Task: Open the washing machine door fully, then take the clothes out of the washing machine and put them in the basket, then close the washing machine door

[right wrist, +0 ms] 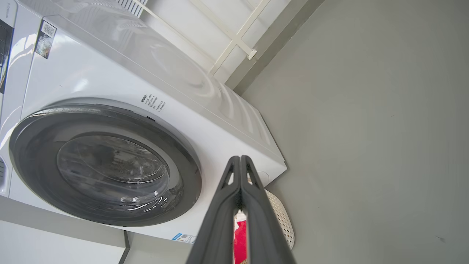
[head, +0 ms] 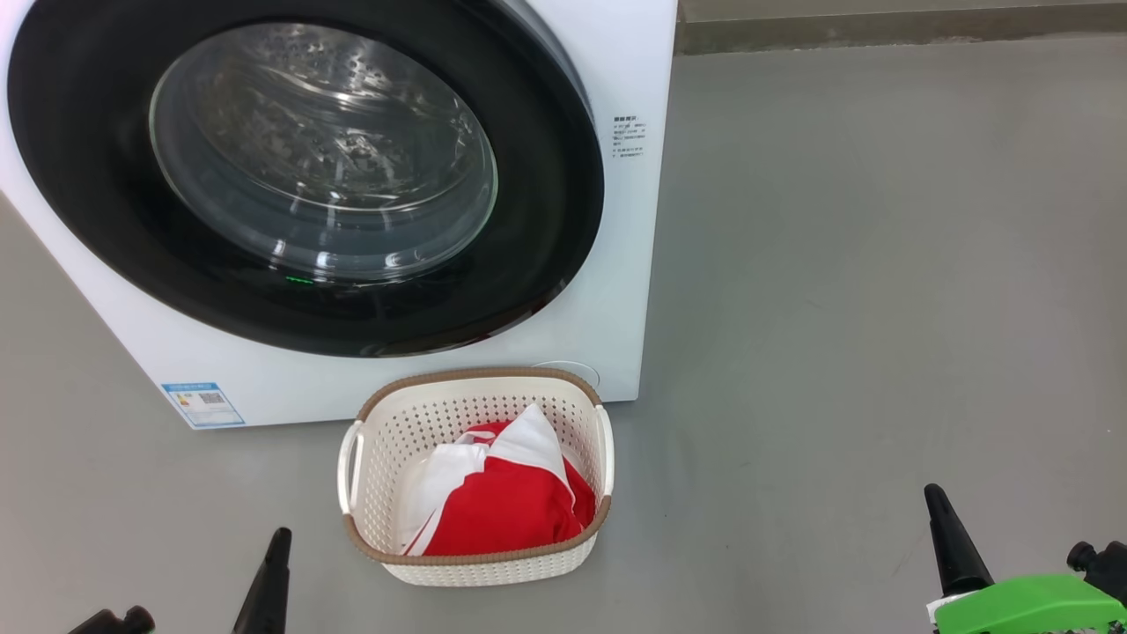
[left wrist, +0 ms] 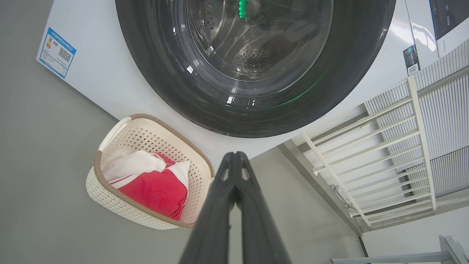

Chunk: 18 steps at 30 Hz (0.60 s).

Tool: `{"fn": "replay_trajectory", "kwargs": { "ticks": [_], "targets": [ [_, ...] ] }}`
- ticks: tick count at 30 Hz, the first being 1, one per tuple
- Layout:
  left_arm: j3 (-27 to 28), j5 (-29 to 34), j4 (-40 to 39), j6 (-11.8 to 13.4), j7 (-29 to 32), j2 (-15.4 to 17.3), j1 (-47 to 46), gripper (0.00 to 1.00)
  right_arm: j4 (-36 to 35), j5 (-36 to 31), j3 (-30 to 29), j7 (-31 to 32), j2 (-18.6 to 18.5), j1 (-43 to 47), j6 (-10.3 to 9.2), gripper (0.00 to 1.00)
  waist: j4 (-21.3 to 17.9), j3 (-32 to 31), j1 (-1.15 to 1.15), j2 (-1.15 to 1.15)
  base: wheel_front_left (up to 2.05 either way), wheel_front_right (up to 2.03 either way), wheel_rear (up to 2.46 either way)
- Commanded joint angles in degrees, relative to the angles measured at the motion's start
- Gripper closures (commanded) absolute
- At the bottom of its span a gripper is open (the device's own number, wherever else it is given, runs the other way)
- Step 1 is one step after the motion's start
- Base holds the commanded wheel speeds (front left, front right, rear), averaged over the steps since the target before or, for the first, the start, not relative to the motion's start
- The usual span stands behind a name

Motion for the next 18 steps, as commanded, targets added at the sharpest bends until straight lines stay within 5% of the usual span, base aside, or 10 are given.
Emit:
{"fn": "replay_trajectory", "kwargs": {
  "ticks": [1, 18],
  "targets": [
    [1.7, -1.8, -1.6, -0.2, 0.6, 0.4, -2.5, 1.00, -1.8, 1.8, 0.5, 0.4, -0.9, -3.0, -0.03, 1.00, 0.0, 0.0, 0.00, 0.00, 0.00, 0.00, 0.00],
    [3.3, -11.5, -1.7, -0.3, 3.6, -0.6, -3.6, 1.00, -2.6, 12.1, 0.3, 3.4, -1.1, -4.7, -0.04, 1.00, -0.2, -0.1, 0.00, 0.00, 0.00, 0.00, 0.00]
  ]
}}
